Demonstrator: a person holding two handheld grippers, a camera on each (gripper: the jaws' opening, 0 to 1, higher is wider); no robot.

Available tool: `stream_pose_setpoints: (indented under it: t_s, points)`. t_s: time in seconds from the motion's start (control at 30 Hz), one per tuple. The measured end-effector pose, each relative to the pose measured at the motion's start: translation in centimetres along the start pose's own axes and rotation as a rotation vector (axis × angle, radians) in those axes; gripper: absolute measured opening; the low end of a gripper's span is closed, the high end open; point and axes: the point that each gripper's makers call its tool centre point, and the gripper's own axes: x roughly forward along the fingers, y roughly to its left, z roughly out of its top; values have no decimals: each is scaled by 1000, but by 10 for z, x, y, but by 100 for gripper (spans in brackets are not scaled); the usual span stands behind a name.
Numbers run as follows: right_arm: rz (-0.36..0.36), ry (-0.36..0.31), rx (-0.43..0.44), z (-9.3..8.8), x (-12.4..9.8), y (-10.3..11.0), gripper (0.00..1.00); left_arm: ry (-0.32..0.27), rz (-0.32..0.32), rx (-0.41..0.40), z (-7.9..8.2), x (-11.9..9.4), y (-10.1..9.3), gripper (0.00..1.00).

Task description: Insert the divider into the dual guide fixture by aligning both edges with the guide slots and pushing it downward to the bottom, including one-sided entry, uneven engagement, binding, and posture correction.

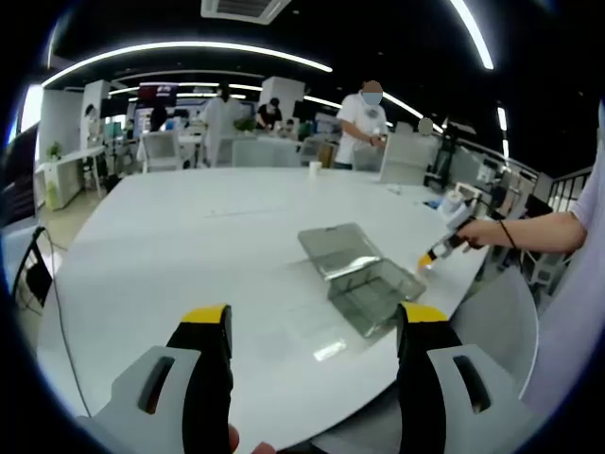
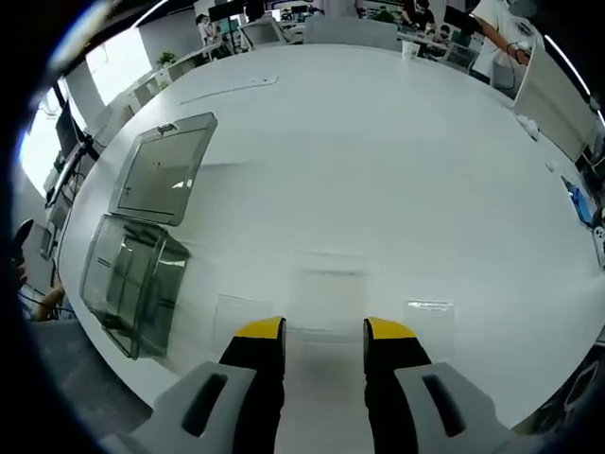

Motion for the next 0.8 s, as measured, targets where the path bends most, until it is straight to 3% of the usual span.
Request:
stream_pose_setpoints:
  t_s: [0.27, 0.6, 0.8]
  points:
    - [-3, -40, -8, 11, -15, -5, 28, 5, -6, 0, -1, 3, -2, 69]
    - [10, -89, -51, 22, -37, 0, 28, 1, -28, 7, 1, 9, -10, 69]
    - [28, -152, -79, 36, -55, 9, 28, -5, -30, -5, 1, 10, -12, 69]
